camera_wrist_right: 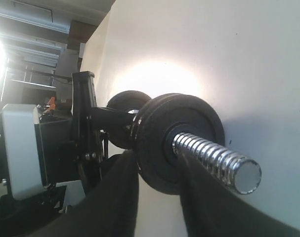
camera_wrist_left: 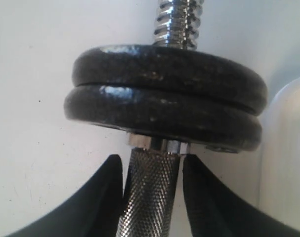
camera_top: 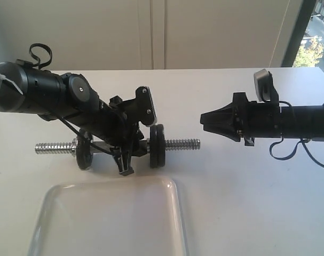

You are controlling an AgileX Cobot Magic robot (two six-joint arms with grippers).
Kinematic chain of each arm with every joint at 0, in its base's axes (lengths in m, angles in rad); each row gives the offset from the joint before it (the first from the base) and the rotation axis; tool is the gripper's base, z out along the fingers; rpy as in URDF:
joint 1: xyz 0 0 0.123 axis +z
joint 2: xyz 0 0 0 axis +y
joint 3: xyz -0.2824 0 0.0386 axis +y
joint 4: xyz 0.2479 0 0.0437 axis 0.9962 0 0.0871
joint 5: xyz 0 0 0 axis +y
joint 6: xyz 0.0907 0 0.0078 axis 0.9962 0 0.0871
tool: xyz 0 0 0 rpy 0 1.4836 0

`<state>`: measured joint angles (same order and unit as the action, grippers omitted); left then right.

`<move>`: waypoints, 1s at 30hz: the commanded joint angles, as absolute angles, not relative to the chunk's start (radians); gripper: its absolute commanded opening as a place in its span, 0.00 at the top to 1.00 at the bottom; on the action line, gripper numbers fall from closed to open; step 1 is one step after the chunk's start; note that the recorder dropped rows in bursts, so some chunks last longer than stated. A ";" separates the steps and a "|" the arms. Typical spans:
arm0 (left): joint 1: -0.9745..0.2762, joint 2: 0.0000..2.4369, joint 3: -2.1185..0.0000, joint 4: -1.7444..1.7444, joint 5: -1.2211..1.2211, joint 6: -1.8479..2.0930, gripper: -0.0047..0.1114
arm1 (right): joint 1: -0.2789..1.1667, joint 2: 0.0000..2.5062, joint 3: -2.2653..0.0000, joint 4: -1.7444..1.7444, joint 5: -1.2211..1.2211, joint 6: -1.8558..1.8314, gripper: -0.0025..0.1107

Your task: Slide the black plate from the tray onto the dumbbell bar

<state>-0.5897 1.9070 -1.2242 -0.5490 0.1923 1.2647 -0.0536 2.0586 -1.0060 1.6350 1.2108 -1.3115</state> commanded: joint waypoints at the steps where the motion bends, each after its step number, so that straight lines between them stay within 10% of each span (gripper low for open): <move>1: -0.591 1.915 -1.222 -0.566 0.225 1.255 0.58 | -0.061 2.023 -1.011 1.647 1.221 -1.336 0.80; 23: -0.591 1.914 -1.222 -0.566 0.232 1.255 0.57 | -0.061 1.617 -0.987 1.664 1.221 -1.447 0.98; 30: -0.591 1.914 -1.222 -0.566 0.232 1.255 0.33 | -0.061 1.429 -0.987 1.648 1.221 -1.429 0.98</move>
<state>-0.5880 1.9156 -1.2242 -0.5490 0.2066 1.2647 -0.0536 1.4942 -0.9931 1.6562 1.2123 -1.4321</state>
